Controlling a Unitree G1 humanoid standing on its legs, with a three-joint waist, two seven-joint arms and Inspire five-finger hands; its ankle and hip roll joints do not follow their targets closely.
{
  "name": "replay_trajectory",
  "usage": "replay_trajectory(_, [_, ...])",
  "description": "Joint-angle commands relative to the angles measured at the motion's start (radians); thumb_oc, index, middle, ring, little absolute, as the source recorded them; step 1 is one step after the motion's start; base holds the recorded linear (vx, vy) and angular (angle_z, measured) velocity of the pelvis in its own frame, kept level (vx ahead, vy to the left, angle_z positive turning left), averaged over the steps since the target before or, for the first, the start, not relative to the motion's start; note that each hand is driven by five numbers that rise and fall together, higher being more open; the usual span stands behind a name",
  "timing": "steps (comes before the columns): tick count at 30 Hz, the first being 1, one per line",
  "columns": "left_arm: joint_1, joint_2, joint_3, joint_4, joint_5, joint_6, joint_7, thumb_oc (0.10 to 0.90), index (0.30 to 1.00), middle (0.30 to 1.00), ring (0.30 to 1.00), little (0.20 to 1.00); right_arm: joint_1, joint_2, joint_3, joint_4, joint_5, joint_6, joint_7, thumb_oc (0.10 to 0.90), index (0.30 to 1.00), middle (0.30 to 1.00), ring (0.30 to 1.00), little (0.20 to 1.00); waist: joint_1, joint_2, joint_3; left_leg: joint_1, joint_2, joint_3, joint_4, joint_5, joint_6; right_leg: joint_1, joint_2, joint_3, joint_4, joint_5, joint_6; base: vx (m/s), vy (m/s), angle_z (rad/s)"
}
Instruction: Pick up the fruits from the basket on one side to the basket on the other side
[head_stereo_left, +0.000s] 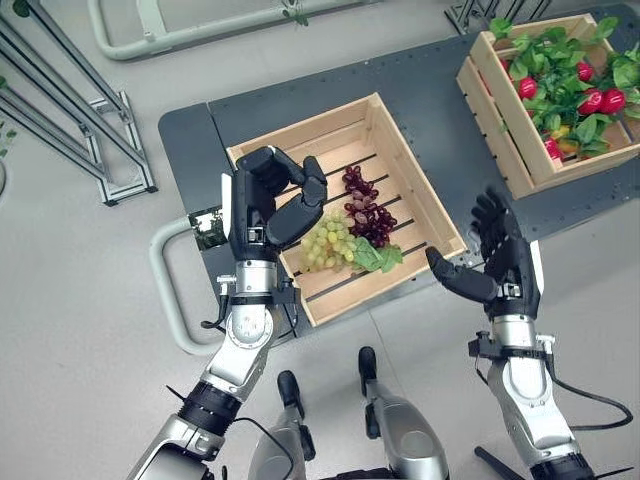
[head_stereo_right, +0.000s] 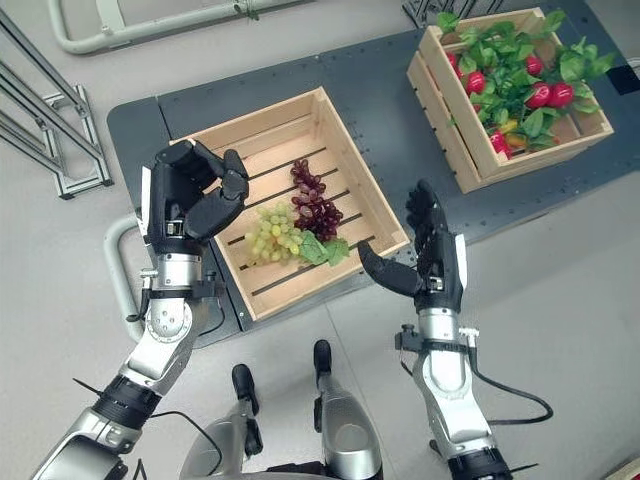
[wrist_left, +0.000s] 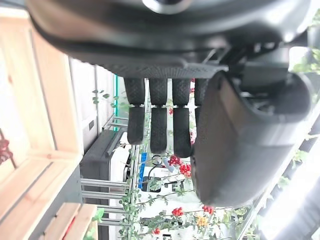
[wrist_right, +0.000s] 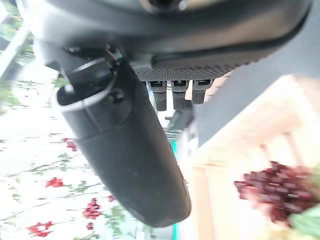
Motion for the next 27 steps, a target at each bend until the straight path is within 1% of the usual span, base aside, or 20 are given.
replay_trajectory(1, [-0.040,-0.027,0.029,-0.030,0.050,-0.030,-0.050,0.400,0.300,0.300,0.300,0.300,0.016,-0.030,-0.021,-0.067,-0.013,-0.046,0.088,0.800,0.900,0.900,0.900,0.900,-0.004,0.021,-0.162,-0.050,-0.020,-0.033,0.001,-0.019,0.038,0.011,0.010,0.041,-0.002,-0.002,0.011,0.00,0.000,0.00])
replay_trajectory(2, [-0.040,-0.027,0.029,-0.031,0.051,-0.029,-0.049,0.400,0.300,0.300,0.300,0.300,0.016,-0.030,-0.021,-0.068,-0.013,-0.046,0.088,0.800,0.900,0.900,0.900,0.900,-0.004,0.021,-0.162,-0.050,-0.020,-0.032,0.001,-0.020,0.038,0.011,0.010,0.041,-0.003,-0.002,0.011,0.05,0.023,0.00])
replay_trajectory(3, [-0.037,-0.019,0.026,-0.036,0.084,0.019,-0.036,0.400,0.300,0.300,0.300,0.300,0.014,-0.027,-0.004,-0.066,-0.007,-0.015,0.101,0.800,0.900,0.900,0.900,0.900,-0.003,0.025,-0.166,-0.047,-0.018,-0.028,0.001,-0.020,0.039,0.012,0.009,0.040,0.001,-0.005,0.011,0.03,0.016,-0.01])
replay_trajectory(4, [-0.037,-0.014,0.026,-0.037,0.106,0.038,-0.023,0.599,0.599,0.599,0.599,0.599,0.014,-0.028,0.002,-0.061,0.007,-0.005,0.109,0.800,0.900,0.900,0.900,0.900,-0.002,0.027,-0.166,-0.046,-0.018,-0.027,0.001,-0.020,0.040,0.011,0.009,0.040,0.003,-0.007,0.010,0.04,0.019,-0.02])
replay_trajectory(5, [-0.036,-0.007,0.026,-0.036,0.116,0.051,-0.016,0.722,0.782,0.782,0.782,0.782,0.016,-0.025,0.008,-0.056,0.012,0.001,0.113,0.800,0.900,0.900,0.900,0.900,-0.002,0.029,-0.166,-0.046,-0.019,-0.025,0.001,-0.020,0.041,0.010,0.009,0.039,0.005,-0.007,0.010,0.00,0.000,0.00])
replay_trajectory(6, [-0.034,0.003,0.026,-0.031,0.155,0.082,0.004,0.767,0.851,0.851,0.851,0.851,0.020,-0.027,0.017,-0.044,0.027,0.002,0.119,0.800,0.900,0.900,0.900,0.900,-0.002,0.033,-0.163,-0.046,-0.019,-0.024,0.001,-0.019,0.041,0.007,0.009,0.039,0.012,-0.012,0.009,0.01,0.016,-0.03])
replay_trajectory(7, [-0.034,0.012,0.028,-0.027,0.193,0.101,0.021,0.800,0.900,0.900,0.900,0.900,0.020,-0.027,0.023,-0.035,0.033,0.003,0.121,0.800,0.900,0.900,0.900,0.900,-0.001,0.036,-0.161,-0.046,-0.019,-0.022,0.001,-0.018,0.042,0.005,0.008,0.037,0.015,-0.013,0.009,0.00,0.015,-0.04])
replay_trajectory(8, [-0.034,0.018,0.028,-0.028,0.201,0.106,0.026,0.800,0.900,0.900,0.900,0.900,0.020,-0.028,0.024,-0.031,0.040,0.004,0.122,0.800,0.900,0.900,0.900,0.900,-0.001,0.037,-0.159,-0.046,-0.019,-0.021,0.001,-0.018,0.042,0.004,0.007,0.036,0.017,-0.014,0.008,-0.01,0.022,-0.04])
replay_trajectory(9, [-0.034,0.038,0.027,-0.024,0.246,0.139,0.039,0.800,0.900,0.900,0.900,0.900,0.021,-0.030,0.031,-0.018,0.065,0.001,0.125,0.800,0.900,0.900,0.900,0.900,-0.002,0.042,-0.153,-0.046,-0.020,-0.019,0.001,-0.016,0.042,0.000,0.006,0.035,0.023,-0.018,0.008,0.00,0.000,0.00])
replay_trajectory(10, [-0.034,0.038,0.026,-0.024,0.247,0.139,0.039,0.800,0.900,0.900,0.900,0.900,0.021,-0.030,0.031,-0.017,0.066,0.000,0.126,0.800,0.900,0.900,0.900,0.900,-0.002,0.042,-0.153,-0.046,-0.020,-0.019,0.001,-0.016,0.042,0.000,0.006,0.035,0.023,-0.018,0.008,-0.01,0.036,0.00])
replay_trajectory(11, [-0.036,0.054,0.025,-0.017,0.271,0.131,0.055,0.800,0.900,0.900,0.900,0.900,0.024,-0.032,0.036,-0.003,0.090,0.002,0.126,0.800,0.900,0.900,0.900,0.900,-0.003,0.047,-0.148,-0.048,-0.021,-0.017,0.001,-0.014,0.042,-0.005,0.006,0.035,0.033,-0.024,0.007,-0.01,0.035,-0.01])
replay_trajectory(12, [-0.038,0.060,0.027,-0.015,0.307,0.138,0.066,0.800,0.900,0.900,0.900,0.900,0.024,-0.032,0.040,0.014,0.091,-0.003,0.131,0.800,0.900,0.900,0.900,0.900,-0.005,0.051,-0.144,-0.049,-0.021,-0.015,0.004,-0.013,0.041,-0.008,0.005,0.033,0.038,-0.026,0.007,-0.01,0.050,-0.01])
replay_trajectory(15, [-0.053,0.089,0.020,-0.016,0.363,0.169,0.098,0.800,0.900,0.900,0.900,0.900,0.030,-0.038,0.060,0.043,0.106,-0.004,0.135,0.800,0.900,0.900,0.900,0.900,-0.011,0.062,-0.131,-0.055,-0.022,-0.011,0.012,-0.012,0.040,-0.016,0.001,0.031,0.053,-0.035,0.005,-0.02,0.044,-0.02])
replay_trajectory(16, [-0.059,0.097,0.016,-0.015,0.403,0.191,0.104,0.800,0.900,0.900,0.900,0.900,0.032,-0.039,0.065,0.056,0.113,-0.009,0.143,0.800,0.900,0.900,0.900,0.900,-0.013,0.065,-0.127,-0.057,-0.023,-0.009,0.016,-0.013,0.039,-0.017,0.000,0.031,0.054,-0.036,0.005,-0.01,0.037,-0.02])
replay_trajectory(19, [-0.085,0.138,0.001,0.002,0.466,0.225,0.138,0.800,0.900,0.900,0.900,0.900,0.038,-0.052,0.078,0.088,0.138,-0.009,0.169,0.800,0.900,0.900,0.900,0.900,-0.021,0.075,-0.120,-0.058,-0.026,-0.011,0.016,-0.013,0.037,-0.016,-0.005,0.030,0.053,-0.037,0.006,0.00,0.024,-0.01])
replay_trajectory(20, [-0.099,0.153,-0.007,0.006,0.493,0.250,0.143,0.800,0.900,0.900,0.900,0.900,0.040,-0.054,0.087,0.097,0.146,-0.004,0.174,0.800,0.900,0.900,0.900,0.900,-0.023,0.079,-0.117,-0.059,-0.028,-0.012,0.015,-0.011,0.036,-0.016,-0.007,0.029,0.051,-0.036,0.006,0.00,0.000,0.00])
replay_trajectory(22, [-0.127,0.185,-0.027,0.024,0.559,0.273,0.166,0.800,0.900,0.900,0.900,0.900,0.039,-0.061,0.097,0.105,0.162,0.003,0.186,0.800,0.900,0.900,0.900,0.900,-0.031,0.085,-0.112,-0.063,-0.030,-0.008,0.014,-0.010,0.036,-0.025,-0.008,0.029,0.053,-0.035,0.007,-0.03,0.034,-0.01])
replay_trajectory(23, [-0.137,0.196,-0.035,0.025,0.569,0.285,0.171,0.800,0.900,0.900,0.900,0.900,0.039,-0.065,0.102,0.108,0.168,0.002,0.189,0.800,0.900,0.900,0.900,0.900,-0.033,0.087,-0.109,-0.066,-0.030,-0.007,0.016,-0.010,0.035,-0.029,-0.008,0.030,0.055,-0.037,0.007,-0.04,0.041,0.00])
replay_trajectory(25, [-0.183,0.223,-0.070,0.064,0.617,0.334,0.170,0.800,0.900,0.900,0.900,0.900,0.033,-0.077,0.119,0.123,0.180,-0.001,0.202,0.800,0.900,0.900,0.900,0.900,-0.045,0.092,-0.096,-0.082,-0.031,-0.004,0.029,-0.009,0.032,-0.045,-0.008,0.034,0.069,-0.039,0.005,-0.04,0.048,0.00])
replay_trajectory(27, [-0.215,0.245,-0.094,0.102,0.638,0.347,0.169,0.800,0.900,0.900,0.900,0.900,0.030,-0.083,0.127,0.142,0.179,-0.003,0.215,0.800,0.900,0.900,0.900,0.900,-0.052,0.096,-0.089,-0.091,-0.032,-0.001,0.035,-0.008,0.028,-0.051,-0.009,0.038,0.072,-0.040,0.004,-0.02,0.038,-0.02])
